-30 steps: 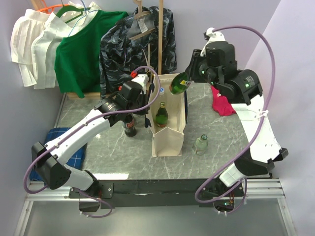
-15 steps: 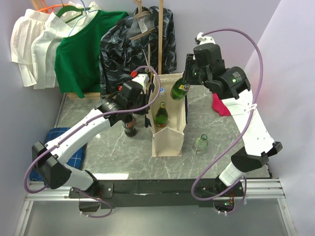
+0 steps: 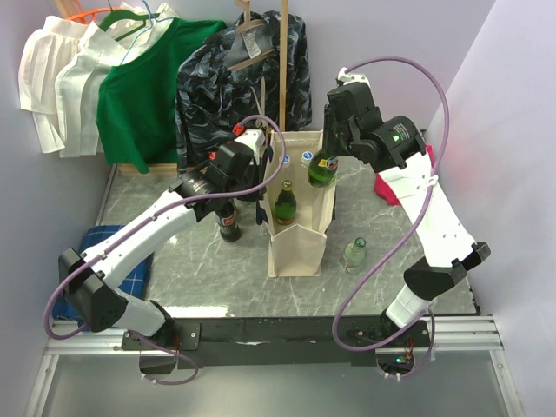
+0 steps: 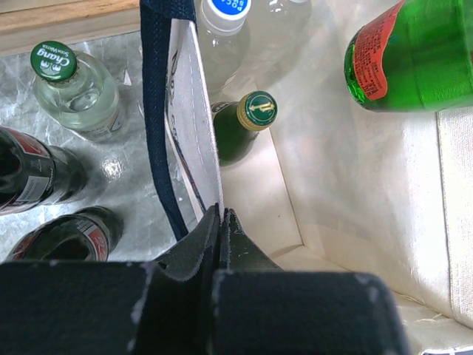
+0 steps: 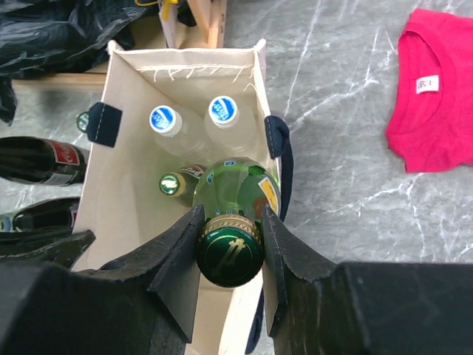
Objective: Place the beverage into the canvas bag
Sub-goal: Place the drink in the canvas bag.
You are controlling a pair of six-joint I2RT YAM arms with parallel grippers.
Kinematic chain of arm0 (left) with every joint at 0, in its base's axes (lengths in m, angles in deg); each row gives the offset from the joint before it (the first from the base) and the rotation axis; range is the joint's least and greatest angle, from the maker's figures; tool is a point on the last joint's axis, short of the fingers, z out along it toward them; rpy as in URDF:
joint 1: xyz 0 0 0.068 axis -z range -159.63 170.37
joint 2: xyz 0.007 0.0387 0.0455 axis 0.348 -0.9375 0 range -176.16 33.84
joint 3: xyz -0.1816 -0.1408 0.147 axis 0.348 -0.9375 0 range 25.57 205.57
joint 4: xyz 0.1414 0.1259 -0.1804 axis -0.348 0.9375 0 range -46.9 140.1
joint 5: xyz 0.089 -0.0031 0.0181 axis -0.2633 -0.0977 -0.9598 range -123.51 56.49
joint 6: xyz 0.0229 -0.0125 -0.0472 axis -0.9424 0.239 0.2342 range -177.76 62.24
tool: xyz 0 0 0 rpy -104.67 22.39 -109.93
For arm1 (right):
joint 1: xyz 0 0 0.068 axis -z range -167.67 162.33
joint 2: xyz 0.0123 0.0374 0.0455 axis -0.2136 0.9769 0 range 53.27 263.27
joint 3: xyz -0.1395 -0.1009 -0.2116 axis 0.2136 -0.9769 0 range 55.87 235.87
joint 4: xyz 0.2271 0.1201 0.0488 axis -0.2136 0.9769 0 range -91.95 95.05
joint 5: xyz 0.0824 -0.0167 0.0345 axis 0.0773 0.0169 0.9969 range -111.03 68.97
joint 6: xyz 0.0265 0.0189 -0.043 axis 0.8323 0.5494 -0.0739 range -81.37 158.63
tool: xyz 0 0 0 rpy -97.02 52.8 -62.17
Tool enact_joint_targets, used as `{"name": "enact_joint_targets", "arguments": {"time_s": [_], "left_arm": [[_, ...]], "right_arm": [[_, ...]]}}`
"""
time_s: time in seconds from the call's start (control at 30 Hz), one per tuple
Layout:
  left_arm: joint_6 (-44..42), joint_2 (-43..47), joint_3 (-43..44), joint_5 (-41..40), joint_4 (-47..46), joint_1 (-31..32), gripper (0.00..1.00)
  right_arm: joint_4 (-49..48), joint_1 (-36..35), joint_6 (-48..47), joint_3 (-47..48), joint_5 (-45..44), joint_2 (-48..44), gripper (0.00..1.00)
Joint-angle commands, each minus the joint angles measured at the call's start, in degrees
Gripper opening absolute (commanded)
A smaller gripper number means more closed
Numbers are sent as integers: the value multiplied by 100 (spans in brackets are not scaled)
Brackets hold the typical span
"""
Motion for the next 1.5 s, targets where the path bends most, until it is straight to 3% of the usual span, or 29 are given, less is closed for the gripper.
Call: {"name": "enact_joint_targets", "arguments": {"time_s": [0.0, 0.37, 0.9, 1.47], "left_arm": [[45, 20, 351, 50, -293, 36, 1], [-25, -77, 422, 24, -249, 45, 1], [-210, 2, 307, -134, -223, 45, 1], [-281, 107, 246, -187, -205, 45, 1]], "right_arm": [[-683, -50, 14, -81, -412, -151, 0], [-1079, -200, 32, -565, -369, -28, 0], [-1176, -358, 85, -486, -456, 420, 0], [-1580, -358, 304, -1294, -562, 367, 0]]}}
